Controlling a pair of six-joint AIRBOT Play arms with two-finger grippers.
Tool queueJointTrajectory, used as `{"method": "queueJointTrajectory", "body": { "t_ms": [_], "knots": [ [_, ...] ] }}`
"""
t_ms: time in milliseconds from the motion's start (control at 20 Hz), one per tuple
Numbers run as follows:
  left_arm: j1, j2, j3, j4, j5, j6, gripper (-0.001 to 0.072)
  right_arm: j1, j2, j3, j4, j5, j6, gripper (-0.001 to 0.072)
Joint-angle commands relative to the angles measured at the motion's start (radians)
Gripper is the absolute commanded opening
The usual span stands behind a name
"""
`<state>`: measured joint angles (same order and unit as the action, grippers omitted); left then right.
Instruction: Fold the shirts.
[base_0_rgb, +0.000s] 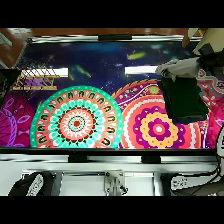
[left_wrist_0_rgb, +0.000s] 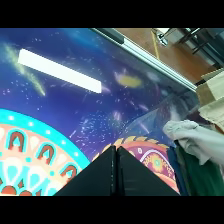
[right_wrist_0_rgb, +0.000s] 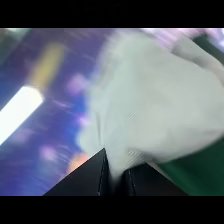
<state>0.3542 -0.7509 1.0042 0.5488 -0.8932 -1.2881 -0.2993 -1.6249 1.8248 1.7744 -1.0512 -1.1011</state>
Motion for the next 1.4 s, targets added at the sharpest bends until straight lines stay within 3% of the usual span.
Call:
{"method": "queueJointTrajectory", "body": {
  "t_ms": [0,100,200,600,650,700,750,950,1050,1100,1150,1250,1350],
  "knots": [
    [0.000,0.000,0.000,-0.017,0.002,0.003,0.0034,0.001,0.025,0.000,-0.253,-0.348,0.127,0.0070],
    [0.000,0.000,0.000,-0.017,0.000,0.023,0.0034,0.003,0.024,-0.009,-0.330,-0.490,0.142,0.0070],
    [0.000,0.000,0.000,-0.017,-0.001,0.023,0.0034,0.004,0.025,-0.038,-0.359,-0.545,0.161,0.0070],
    [0.000,0.000,0.000,-0.018,0.000,0.023,0.0034,0.080,0.024,-0.198,-0.327,-0.505,0.284,0.0072],
    [0.000,0.000,0.000,-0.018,0.000,0.023,0.0034,0.081,0.025,-0.199,-0.345,-0.504,0.314,0.0188],
    [0.001,0.000,0.000,-0.018,0.000,0.023,0.0034,0.081,0.025,-0.199,-0.366,-0.504,0.308,0.0544],
    [0.001,0.000,0.000,-0.017,0.001,0.023,0.0034,0.081,0.029,-0.199,-0.374,-0.523,0.259,0.0636],
    [0.000,0.000,0.000,-0.018,0.027,0.024,0.0035,0.085,0.070,-0.141,-0.679,-0.686,0.091,0.0635],
    [-0.013,-0.008,0.001,-0.017,0.040,0.142,0.0033,0.105,0.115,-0.058,-0.813,-0.636,-0.072,0.0635],
    [-0.038,-0.025,0.003,-0.015,0.048,0.229,0.0032,0.126,0.140,-0.018,-0.836,-0.566,-0.110,0.0634],
    [-0.075,-0.055,0.013,0.010,0.053,0.258,0.0031,0.160,0.169,0.017,-0.813,-0.461,-0.115,0.0634],
    [-0.190,-0.157,0.071,0.142,0.051,0.203,0.0031,0.264,0.219,0.029,-0.665,-0.246,-0.112,0.0634],
    [-0.341,-0.288,0.174,0.398,0.017,0.066,0.0030,0.409,0.216,0.027,-0.554,-0.164,-0.134,0.0634]
  ]
}}
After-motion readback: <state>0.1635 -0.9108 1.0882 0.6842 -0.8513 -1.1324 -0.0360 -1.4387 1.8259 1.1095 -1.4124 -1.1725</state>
